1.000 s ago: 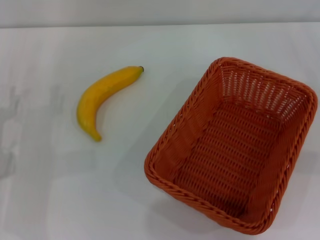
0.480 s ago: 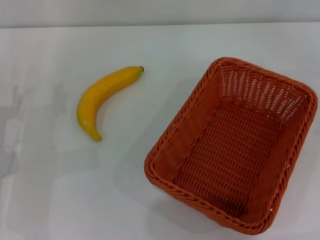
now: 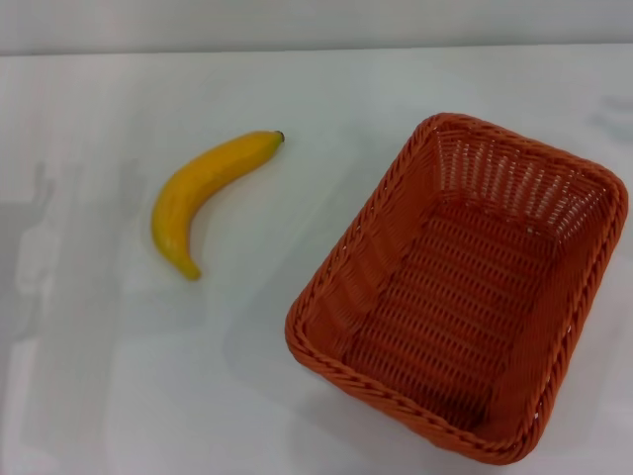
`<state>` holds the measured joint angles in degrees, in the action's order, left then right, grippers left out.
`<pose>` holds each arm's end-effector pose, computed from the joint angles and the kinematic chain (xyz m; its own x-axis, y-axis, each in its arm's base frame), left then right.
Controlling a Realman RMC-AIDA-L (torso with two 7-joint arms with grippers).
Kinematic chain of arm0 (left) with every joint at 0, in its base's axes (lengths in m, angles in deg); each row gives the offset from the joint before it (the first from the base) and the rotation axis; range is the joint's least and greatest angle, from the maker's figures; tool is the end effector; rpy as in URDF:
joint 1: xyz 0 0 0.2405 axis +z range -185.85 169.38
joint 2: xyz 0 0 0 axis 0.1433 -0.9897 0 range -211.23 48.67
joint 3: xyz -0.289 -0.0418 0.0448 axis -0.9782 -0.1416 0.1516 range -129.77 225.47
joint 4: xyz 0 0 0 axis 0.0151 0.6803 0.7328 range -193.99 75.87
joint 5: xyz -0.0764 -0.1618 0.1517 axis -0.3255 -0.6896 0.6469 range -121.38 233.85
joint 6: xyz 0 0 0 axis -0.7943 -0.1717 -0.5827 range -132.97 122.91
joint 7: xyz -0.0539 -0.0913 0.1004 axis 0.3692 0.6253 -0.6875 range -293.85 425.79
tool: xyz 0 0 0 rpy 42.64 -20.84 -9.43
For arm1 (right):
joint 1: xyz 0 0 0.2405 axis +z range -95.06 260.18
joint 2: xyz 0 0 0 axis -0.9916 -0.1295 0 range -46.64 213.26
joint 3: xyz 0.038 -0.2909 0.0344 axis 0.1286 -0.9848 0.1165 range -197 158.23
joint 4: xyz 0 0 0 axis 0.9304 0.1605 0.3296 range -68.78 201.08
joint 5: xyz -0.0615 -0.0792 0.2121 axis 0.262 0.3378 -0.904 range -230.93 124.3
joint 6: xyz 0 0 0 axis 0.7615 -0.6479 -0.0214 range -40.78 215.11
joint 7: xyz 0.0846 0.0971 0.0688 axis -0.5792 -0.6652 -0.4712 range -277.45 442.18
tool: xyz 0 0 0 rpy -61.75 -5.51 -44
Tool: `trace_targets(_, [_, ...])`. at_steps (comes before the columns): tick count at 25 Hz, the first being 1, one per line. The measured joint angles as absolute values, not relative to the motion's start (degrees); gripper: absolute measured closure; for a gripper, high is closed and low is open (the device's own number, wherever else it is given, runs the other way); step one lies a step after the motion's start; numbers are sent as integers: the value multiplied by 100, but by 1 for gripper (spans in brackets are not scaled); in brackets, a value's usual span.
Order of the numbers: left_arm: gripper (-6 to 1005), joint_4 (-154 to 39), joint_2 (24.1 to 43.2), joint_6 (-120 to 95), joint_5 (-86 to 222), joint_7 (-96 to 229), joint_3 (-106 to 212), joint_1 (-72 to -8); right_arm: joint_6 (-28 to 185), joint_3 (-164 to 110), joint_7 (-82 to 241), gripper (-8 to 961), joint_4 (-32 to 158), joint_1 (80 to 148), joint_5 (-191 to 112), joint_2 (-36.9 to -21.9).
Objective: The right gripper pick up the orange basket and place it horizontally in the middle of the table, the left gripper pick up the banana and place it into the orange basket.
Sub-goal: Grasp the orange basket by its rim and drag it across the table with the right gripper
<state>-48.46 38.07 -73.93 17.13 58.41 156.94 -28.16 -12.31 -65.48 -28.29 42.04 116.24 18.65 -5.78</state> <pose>-0.4112 0.3365 -0.0070 0.8462 -0.0794 0.5269 0.5329 0.1330 -0.8357 0.2874 0.4154 0.2372 0.3532 -0.4097 -0.8411 -0.6560 -0.7494 0.0895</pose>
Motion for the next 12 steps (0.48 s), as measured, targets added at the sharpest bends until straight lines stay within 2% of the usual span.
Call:
trace_targets(3, [136, -4850, 3807, -7393, 1711, 5841, 15693, -2842, -1554, -6564, -3115, 253, 3942, 12057, 2954, -466])
trace_targets(7, [136, -4848, 3809, -7393, 1718, 5841, 15701, -2845, -1691, -6659, -3464, 254, 3626, 12577, 4335, -454])
trace_targets(12, [136, -4845, 3816, -7362, 1726, 5842, 15707, -2854, -1769, -6921, -3711, 256, 3166, 13001, 5575, -722])
